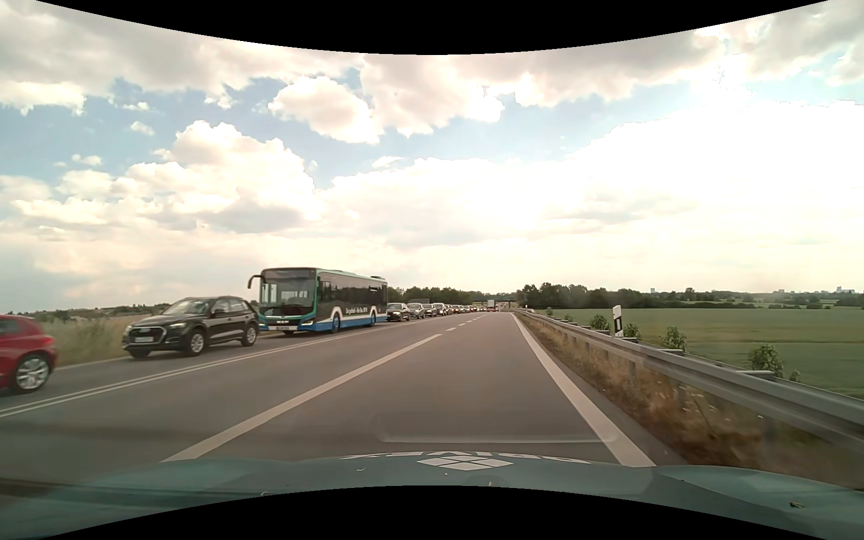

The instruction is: Follow the waypoints while adhering to traffic rules and regulations

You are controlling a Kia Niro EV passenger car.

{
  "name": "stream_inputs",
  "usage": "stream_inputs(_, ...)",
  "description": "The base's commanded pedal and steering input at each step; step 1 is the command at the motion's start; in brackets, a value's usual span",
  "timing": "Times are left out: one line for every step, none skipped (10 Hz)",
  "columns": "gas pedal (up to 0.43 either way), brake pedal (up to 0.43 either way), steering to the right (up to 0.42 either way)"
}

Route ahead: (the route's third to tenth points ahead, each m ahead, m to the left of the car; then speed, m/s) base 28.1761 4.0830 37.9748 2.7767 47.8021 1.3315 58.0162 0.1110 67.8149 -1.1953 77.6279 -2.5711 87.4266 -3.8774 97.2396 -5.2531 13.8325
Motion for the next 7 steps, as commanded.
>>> stream_inputs(0.260, 0.000, 0.056)
stream_inputs(0.260, 0.000, 0.054)
stream_inputs(0.248, 0.000, 0.050)
stream_inputs(0.248, 0.000, 0.045)
stream_inputs(0.248, 0.000, 0.038)
stream_inputs(0.248, 0.000, 0.031)
stream_inputs(0.248, 0.000, 0.025)
